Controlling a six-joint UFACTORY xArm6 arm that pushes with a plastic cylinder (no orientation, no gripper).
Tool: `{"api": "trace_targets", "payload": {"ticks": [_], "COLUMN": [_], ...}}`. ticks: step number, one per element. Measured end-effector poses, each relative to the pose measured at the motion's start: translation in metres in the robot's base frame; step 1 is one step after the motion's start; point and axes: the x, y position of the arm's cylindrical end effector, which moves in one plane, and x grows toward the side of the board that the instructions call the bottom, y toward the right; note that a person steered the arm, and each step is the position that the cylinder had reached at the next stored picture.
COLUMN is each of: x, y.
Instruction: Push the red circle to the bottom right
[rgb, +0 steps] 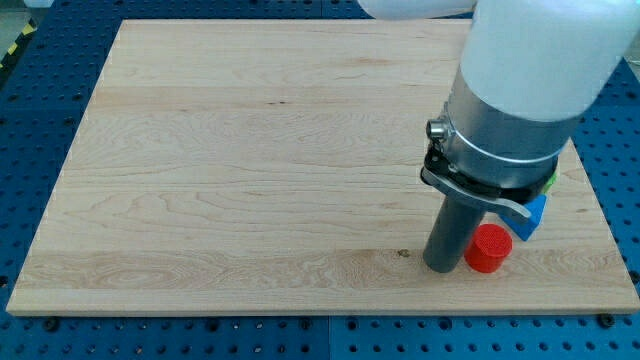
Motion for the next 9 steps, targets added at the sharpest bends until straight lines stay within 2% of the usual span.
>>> {"api": "trace_targets", "payload": {"ticks": [2,3,7,9], "x": [0.000,-0.014,-0.004,-0.004], "y": [0.014,0.011,0.030,0.060]}}
